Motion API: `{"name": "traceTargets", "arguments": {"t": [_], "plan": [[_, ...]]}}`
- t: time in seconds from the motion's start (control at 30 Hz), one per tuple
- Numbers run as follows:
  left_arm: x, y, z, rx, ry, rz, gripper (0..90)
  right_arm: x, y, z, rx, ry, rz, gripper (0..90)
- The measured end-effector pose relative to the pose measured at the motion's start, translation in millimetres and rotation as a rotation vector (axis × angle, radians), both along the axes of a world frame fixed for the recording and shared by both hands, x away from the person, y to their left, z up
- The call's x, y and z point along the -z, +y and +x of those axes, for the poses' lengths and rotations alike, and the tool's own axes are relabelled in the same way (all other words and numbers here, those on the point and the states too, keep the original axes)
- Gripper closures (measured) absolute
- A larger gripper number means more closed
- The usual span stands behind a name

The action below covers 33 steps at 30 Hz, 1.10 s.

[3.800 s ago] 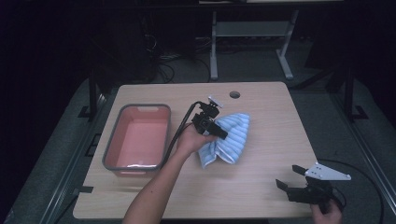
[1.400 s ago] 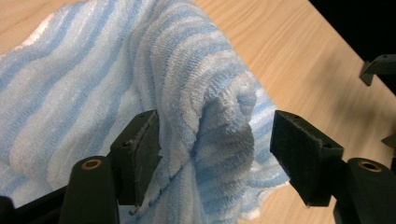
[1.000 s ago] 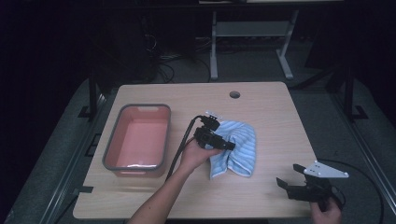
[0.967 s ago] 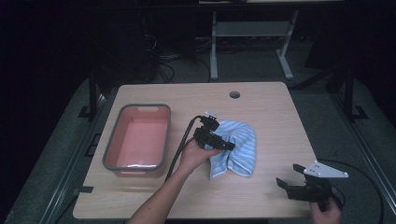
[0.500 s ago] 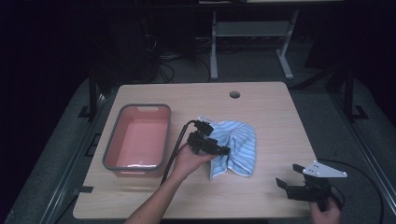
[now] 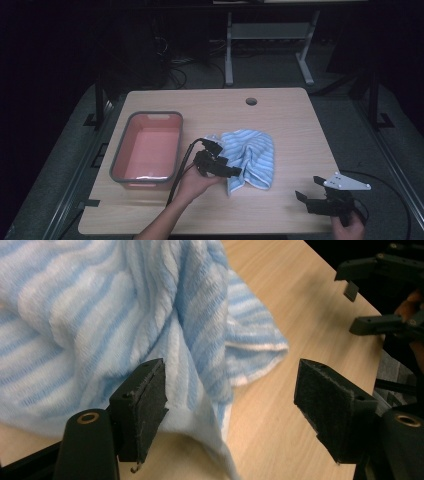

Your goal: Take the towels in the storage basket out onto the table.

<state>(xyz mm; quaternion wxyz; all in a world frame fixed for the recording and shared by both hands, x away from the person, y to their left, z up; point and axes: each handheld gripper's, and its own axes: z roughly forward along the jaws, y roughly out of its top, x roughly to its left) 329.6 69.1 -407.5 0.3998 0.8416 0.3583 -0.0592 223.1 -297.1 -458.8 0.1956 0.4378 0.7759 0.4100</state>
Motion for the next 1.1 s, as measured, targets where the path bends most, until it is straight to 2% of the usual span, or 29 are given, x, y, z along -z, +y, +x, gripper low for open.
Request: {"name": "traceTargets", "arguments": {"t": [0.33, 0.7, 0.87, 0.93, 1.1], "plan": [[2.6, 10.9, -16.6, 0.001, -0.018, -0.004, 28.0, 0.6, 1.1, -0.4, 0.000, 0.004, -0.005, 13.7], [6.6, 20.4, -35.3, 0.005, -0.018, -0.015, 27.8, 0.5, 0.8, -1.3, 0.000, 0.002, -0.008, 13.7], [8.3, 26.1, -47.1, 0.003, -0.048, 0.004, 27.3, 0.4, 1.3, -2.0, 0.000, 0.001, -0.012, 13.8], [9.4, 29.2, -52.5, -0.003, -0.049, -0.007, 27.2, 0.2, 1.7, -2.6, 0.002, 0.003, -0.011, 13.7], [18.7, 39.6, -74.8, -0.013, -0.083, -0.004, 26.6, -0.2, 2.0, -4.3, -0.002, -0.005, -0.009, 13.8]]}}
